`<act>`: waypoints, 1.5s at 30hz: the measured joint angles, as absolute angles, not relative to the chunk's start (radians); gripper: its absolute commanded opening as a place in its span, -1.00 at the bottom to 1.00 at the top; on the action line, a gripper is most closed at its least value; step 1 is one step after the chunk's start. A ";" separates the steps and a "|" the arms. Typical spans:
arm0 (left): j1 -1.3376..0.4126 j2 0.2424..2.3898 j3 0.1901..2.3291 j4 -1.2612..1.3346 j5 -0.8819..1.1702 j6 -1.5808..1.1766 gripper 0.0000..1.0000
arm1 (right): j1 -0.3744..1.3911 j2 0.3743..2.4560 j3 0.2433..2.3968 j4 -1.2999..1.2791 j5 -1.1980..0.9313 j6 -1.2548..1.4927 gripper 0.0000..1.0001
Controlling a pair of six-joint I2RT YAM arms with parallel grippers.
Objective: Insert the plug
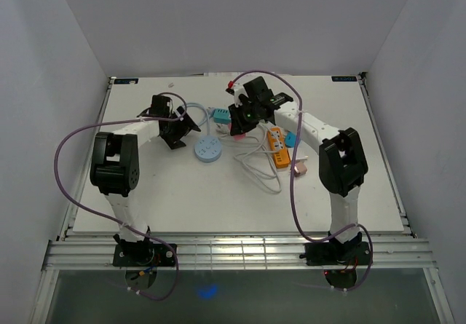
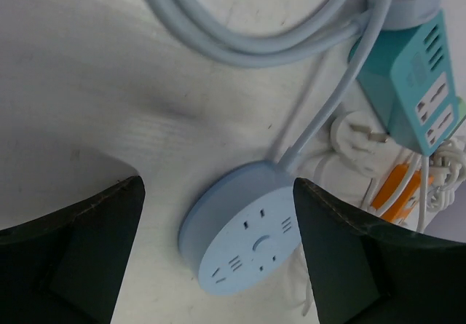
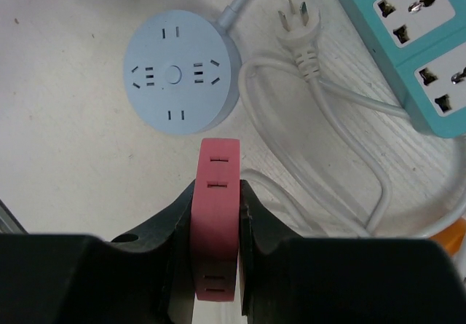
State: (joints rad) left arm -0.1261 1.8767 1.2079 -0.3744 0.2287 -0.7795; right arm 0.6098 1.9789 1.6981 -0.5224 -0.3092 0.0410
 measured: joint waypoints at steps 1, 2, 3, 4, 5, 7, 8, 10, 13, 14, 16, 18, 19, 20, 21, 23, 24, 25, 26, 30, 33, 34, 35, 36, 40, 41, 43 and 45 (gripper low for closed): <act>-0.125 1.897 1.228 -0.357 0.246 -0.785 0.86 | 0.610 1.991 1.700 -0.516 -0.310 0.039 -0.84; -0.126 1.908 1.238 -0.340 0.252 -0.785 0.86 | 0.610 2.004 1.700 -0.506 -0.310 0.037 -0.85; -0.126 1.921 1.254 -0.330 0.251 -0.785 0.86 | 0.610 2.018 1.700 -0.493 -0.310 0.035 -0.84; -0.126 1.934 1.268 -0.322 0.252 -0.785 0.86 | 0.610 2.030 1.700 -0.482 -0.311 0.033 -0.84; -0.126 1.946 1.280 -0.314 0.252 -0.784 0.86 | 0.611 2.043 1.700 -0.466 -0.312 0.032 -0.84; -0.126 1.960 1.296 -0.302 0.254 -0.784 0.86 | 0.611 2.072 1.700 -0.421 -0.317 0.027 -0.84; -0.126 1.960 1.296 -0.299 0.254 -0.784 0.86 | 0.611 2.085 1.700 -0.396 -0.318 0.026 -0.84; -0.126 1.960 1.293 -0.289 0.255 -0.786 0.86 | 0.611 2.109 1.700 -0.344 -0.322 0.025 -0.84; -0.126 1.954 1.266 -0.247 0.265 -0.795 0.86 | 0.611 2.140 1.700 -0.256 -0.335 0.032 -0.84; -0.125 1.948 1.252 -0.229 0.270 -0.802 0.86 | 0.611 2.149 1.700 -0.232 -0.340 0.038 -0.84; -0.125 1.932 1.214 -0.186 0.275 -0.813 0.86 | 0.611 2.171 1.701 -0.176 -0.348 0.051 -0.85; -0.124 1.917 1.183 -0.154 0.283 -0.823 0.86 | 0.612 2.190 1.701 -0.128 -0.353 0.068 -0.84; -0.124 1.909 1.168 -0.140 0.290 -0.829 0.86 | 0.612 2.201 1.702 -0.102 -0.356 0.076 -0.84; -0.124 1.902 1.153 -0.128 0.298 -0.834 0.86 | 0.613 2.214 1.708 -0.081 -0.363 0.084 -0.84; -0.124 1.897 1.143 -0.120 0.305 -0.840 0.86 | 0.614 2.228 1.716 -0.060 -0.368 0.094 -0.84; -0.124 1.891 1.127 -0.102 0.317 -0.848 0.85 | 0.617 2.253 1.732 -0.025 -0.377 0.110 -0.84; -0.124 1.889 1.119 -0.093 0.324 -0.853 0.85 | 0.619 2.264 1.738 -0.007 -0.381 0.120 -0.84; -0.123 1.887 1.112 -0.084 0.332 -0.856 0.84 | 0.622 2.275 1.745 0.008 -0.385 0.125 -0.84; -0.123 1.886 1.106 -0.075 0.338 -0.859 0.84 | 0.626 2.286 1.753 0.017 -0.389 0.130 -0.84; -0.123 1.879 1.083 -0.042 0.356 -0.868 0.84 | 0.645 2.313 1.767 0.037 -0.397 0.148 -0.84; -0.123 1.858 1.042 -0.010 0.363 -0.884 0.84 | 0.664 2.314 1.752 0.069 -0.393 0.159 -0.84; -0.123 1.849 1.024 0.006 0.367 -0.891 0.84 | 0.668 2.314 1.744 0.085 -0.390 0.162 -0.84; -0.123 1.840 1.005 0.022 0.372 -0.896 0.84 | 0.672 2.310 1.724 0.112 -0.386 0.169 -0.84; -0.123 1.830 0.987 0.036 0.378 -0.900 0.83 | 0.676 2.304 1.701 0.134 -0.384 0.176 -0.84; -0.123 1.800 0.921 0.093 0.410 -0.912 0.83 | 0.686 2.270 1.574 0.187 -0.376 0.200 -0.85; -0.123 1.796 0.912 0.101 0.414 -0.913 0.83 | 0.688 2.260 1.553 0.194 -0.375 0.204 -0.85; -0.123 1.785 0.891 0.120 0.421 -0.912 0.82 | 0.691 2.226 1.509 0.206 -0.371 0.212 -0.84; -0.123 1.770 0.865 0.138 0.432 -0.912 0.82 | 0.695 2.189 1.468 0.207 -0.368 0.221 -0.85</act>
